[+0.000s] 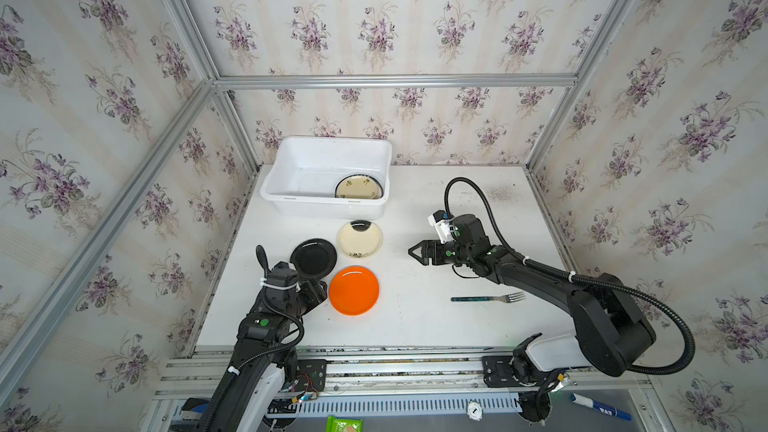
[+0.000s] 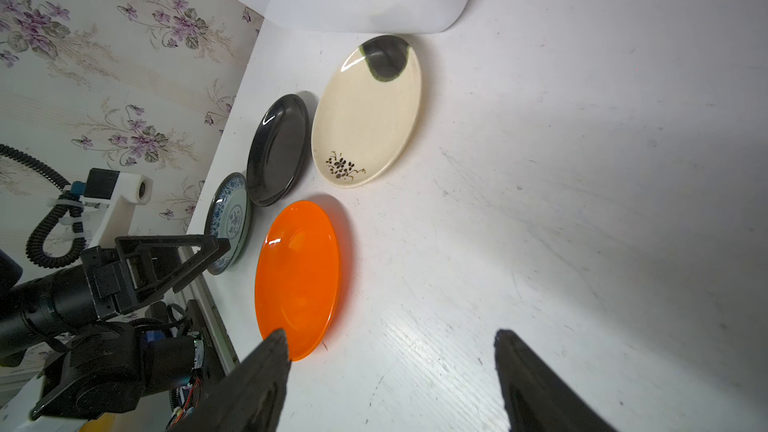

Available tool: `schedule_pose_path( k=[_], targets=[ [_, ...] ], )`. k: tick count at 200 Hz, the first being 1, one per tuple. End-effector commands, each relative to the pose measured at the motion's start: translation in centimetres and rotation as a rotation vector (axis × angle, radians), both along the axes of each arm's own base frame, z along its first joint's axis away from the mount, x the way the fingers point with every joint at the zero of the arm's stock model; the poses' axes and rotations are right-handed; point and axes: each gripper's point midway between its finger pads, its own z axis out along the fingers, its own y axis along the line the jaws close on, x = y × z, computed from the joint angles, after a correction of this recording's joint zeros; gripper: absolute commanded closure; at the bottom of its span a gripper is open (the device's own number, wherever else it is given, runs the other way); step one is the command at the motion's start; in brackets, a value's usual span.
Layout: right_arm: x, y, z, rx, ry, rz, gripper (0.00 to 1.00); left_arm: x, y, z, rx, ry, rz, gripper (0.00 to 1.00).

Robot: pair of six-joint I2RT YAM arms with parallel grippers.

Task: Place the plates into the plastic bin on the countertop
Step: 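Move the left gripper down to the orange plate rim nearest the robot, then pinch the orange plate rim with the left gripper and tilt it upright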

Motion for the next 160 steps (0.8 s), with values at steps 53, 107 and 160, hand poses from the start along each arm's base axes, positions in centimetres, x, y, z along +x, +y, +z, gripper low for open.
schedule_pose_path(
  k=[53, 107, 160],
  targets=[
    [0.7, 0.7, 0.4, 0.022, -0.007, 0.013, 0.22, 1.3, -2.0, -1.0, -0.085, -0.01, -0.05, 0.37],
    [0.6, 0.6, 0.0, 0.016, 0.009, 0.004, 0.23, 1.7, -3.1, -2.1, -0.095, 0.017, -0.076, 0.44],
    [0.5, 0.4, -0.1, 0.009, 0.009, -0.005, 0.23, 1.9, -4.3, -3.1, -0.092, 0.043, -0.12, 0.58]
  ],
)
